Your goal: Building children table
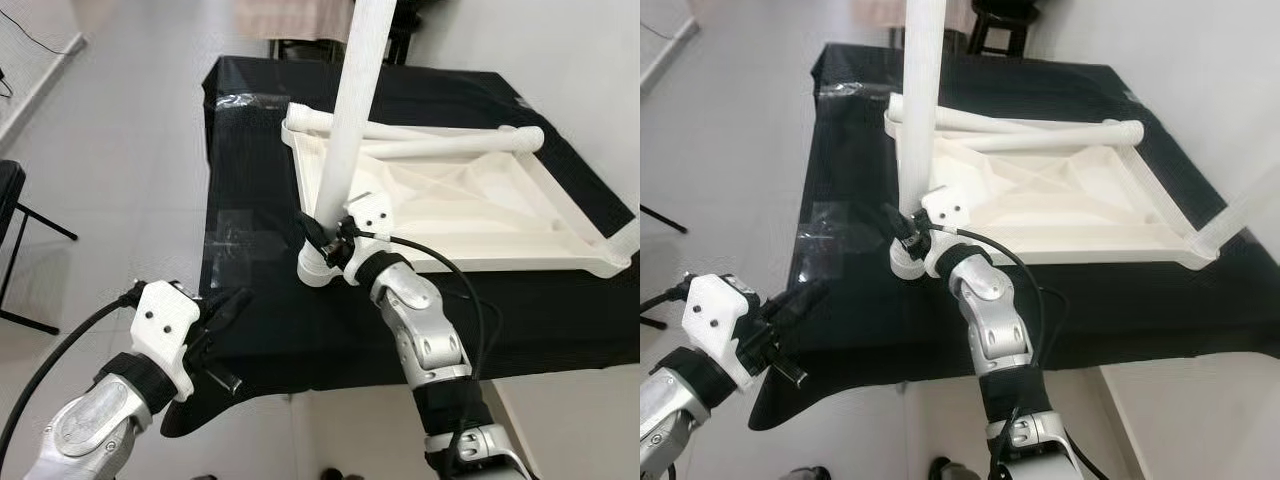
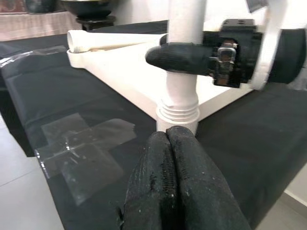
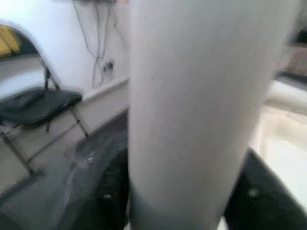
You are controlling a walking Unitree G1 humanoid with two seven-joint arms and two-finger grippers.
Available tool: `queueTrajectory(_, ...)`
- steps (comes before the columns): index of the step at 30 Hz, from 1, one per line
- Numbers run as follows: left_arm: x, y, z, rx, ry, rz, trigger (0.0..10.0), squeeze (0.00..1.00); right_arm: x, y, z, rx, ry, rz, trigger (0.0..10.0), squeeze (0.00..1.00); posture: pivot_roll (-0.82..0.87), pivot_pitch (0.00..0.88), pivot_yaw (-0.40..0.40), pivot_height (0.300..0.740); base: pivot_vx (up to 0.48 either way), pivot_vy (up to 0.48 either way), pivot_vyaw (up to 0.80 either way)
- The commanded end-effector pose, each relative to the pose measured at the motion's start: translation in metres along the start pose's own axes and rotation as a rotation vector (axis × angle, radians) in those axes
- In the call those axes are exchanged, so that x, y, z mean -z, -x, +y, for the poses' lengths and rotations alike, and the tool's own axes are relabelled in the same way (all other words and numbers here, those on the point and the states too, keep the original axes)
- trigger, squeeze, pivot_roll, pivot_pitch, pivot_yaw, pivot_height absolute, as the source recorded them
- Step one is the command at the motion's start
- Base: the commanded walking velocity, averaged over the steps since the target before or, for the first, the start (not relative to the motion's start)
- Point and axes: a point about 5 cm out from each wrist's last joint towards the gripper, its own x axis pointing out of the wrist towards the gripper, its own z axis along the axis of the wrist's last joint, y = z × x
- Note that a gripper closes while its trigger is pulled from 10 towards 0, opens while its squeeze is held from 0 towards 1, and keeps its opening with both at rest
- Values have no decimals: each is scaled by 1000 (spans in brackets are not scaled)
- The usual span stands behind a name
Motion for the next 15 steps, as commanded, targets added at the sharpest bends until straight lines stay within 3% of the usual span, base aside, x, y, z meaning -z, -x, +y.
queueTrajectory(1, 3, 0, -2, 12, 7, 11, 10000, 0, 15, 1, 15, -139, -62, 65, 10000, 1000, 116, 242, -114, 740, 0, 0, 0)
queueTrajectory(4, 3, 0, -2, 14, 6, 12, 10000, 0, -9, -1, 15, -362, -42, -33, 10000, 1000, 126, 243, -108, 740, 0, 0, 0)
queueTrajectory(6, 3, 0, -2, 14, 5, 13, 10000, 0, -16, -1, 10, -433, -26, -57, 10000, 1000, 128, 243, -110, 740, 0, 0, 0)
queueTrajectory(7, 3, 0, -2, 14, 4, 13, 10000, 0, -20, -2, 5, -472, 6, -66, 10000, 0, 132, 244, -111, 740, 0, 0, 0)
queueTrajectory(11, 2, 0, -2, 11, 1, 13, 10000, 0, -32, -7, -10, -585, 84, -89, 10000, 0, 139, 247, -118, 740, 0, 0, 0)
queueTrajectory(15, 2, 1, -1, 7, -4, 14, 10000, 0, -44, -12, -23, -708, 92, -81, 10000, 0, 152, 250, -124, 740, 0, 0, 0)
